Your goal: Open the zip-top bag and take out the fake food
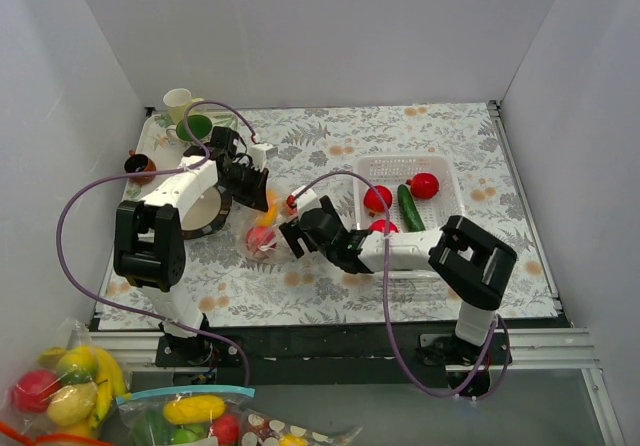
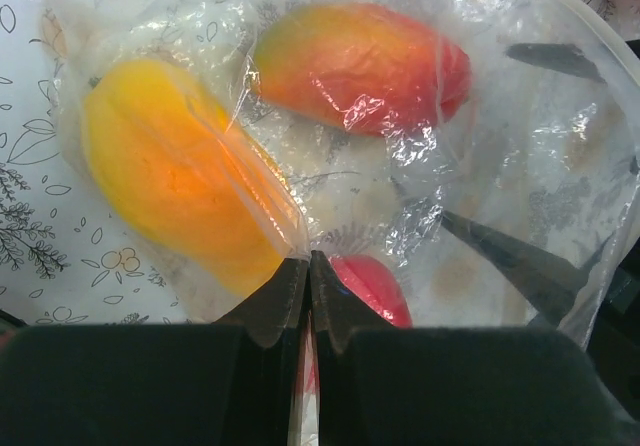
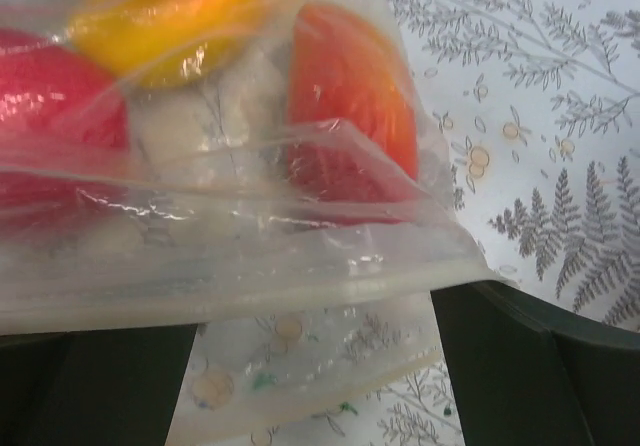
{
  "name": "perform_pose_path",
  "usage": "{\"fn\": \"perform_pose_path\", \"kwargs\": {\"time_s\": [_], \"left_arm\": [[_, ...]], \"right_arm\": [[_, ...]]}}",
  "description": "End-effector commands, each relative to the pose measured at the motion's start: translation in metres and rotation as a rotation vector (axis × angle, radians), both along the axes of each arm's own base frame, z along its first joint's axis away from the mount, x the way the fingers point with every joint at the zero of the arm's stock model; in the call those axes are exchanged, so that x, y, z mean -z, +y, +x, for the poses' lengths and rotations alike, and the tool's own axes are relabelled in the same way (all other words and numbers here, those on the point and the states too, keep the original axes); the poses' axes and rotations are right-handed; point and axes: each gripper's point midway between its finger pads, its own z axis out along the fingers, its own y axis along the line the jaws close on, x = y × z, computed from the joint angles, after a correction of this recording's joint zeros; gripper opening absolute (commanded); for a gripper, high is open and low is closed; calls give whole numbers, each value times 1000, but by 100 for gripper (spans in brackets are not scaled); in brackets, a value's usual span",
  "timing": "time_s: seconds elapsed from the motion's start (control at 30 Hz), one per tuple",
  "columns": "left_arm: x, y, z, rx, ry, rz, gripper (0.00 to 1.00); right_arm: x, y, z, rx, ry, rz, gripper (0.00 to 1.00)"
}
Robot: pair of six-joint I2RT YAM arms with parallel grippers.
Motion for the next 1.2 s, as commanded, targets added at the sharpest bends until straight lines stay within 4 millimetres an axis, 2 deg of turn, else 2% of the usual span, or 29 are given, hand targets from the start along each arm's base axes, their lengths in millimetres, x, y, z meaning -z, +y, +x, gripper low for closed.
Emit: {"fn": "perform_pose_path", "kwargs": {"time_s": [0.0,0.03,0.1,0.13,0.27,0.43,0.53,0.67,0.7,0.77,0.9,1.03,1.07,1.1,1.17], "left_arm": [[-8,-4,-7,38,-20,-23,0],[-7,-4,-8,41,-13,-26,0],[-4,-5,-11,49,-2,-29,0],[-3,-6,-13,59,4,-35,0],[2,-7,-20,83,28,-40,0],[6,-6,-25,102,39,-35,0],[7,-7,-27,106,48,-42,0],[5,-9,-27,104,51,-52,0],[4,-9,-27,104,52,-54,0],[3,-8,-28,104,51,-52,0],[0,-5,-23,81,27,-26,0],[-1,1,-15,46,-3,7,0],[-1,1,-13,43,-11,11,0],[-2,1,-9,36,-19,13,0],[-4,1,-4,23,-28,16,0]], "right_arm": [[-41,35,30,10,-110,122,98],[-36,39,32,1,-113,116,98],[-37,48,38,-1,-113,124,98],[-23,49,39,0,-97,93,98],[0,52,47,17,-54,65,98],[29,44,45,32,1,18,98],[38,35,41,41,16,8,97],[23,34,41,34,-10,54,89],[9,37,42,29,-32,88,83],[-3,40,42,13,-47,117,76],[-39,39,37,-10,-75,175,54],[-63,24,15,-50,-42,234,42],[-61,20,5,-60,-4,238,40],[-71,13,-4,-76,6,262,37],[-66,-1,-19,-83,68,243,34]]}}
